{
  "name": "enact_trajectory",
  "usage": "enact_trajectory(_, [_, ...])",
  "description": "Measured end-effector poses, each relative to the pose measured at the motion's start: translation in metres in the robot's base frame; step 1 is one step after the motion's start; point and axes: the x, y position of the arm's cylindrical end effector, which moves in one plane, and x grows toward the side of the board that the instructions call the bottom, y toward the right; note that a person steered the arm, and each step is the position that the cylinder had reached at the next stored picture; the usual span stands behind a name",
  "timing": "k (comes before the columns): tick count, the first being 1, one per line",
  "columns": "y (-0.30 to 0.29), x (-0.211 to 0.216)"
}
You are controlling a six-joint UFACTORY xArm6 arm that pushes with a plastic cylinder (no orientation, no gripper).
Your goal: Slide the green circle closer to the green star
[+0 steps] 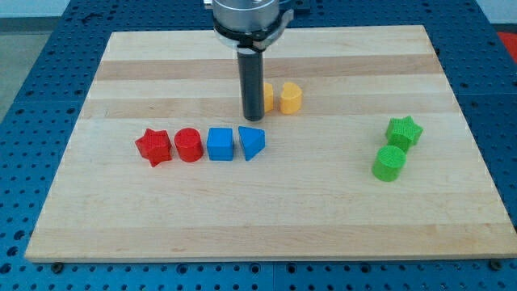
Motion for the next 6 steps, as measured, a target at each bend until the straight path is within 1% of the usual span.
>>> enact_trajectory(1, [0.062, 0.031])
enact_trajectory(2, [0.061, 0.075])
enact_trajectory(3, [0.069, 0.128])
enact_trajectory(4, [0.12, 0.145])
enact_trajectory(5, [0.166, 0.119])
enact_trajectory(6, [0.169, 0.099])
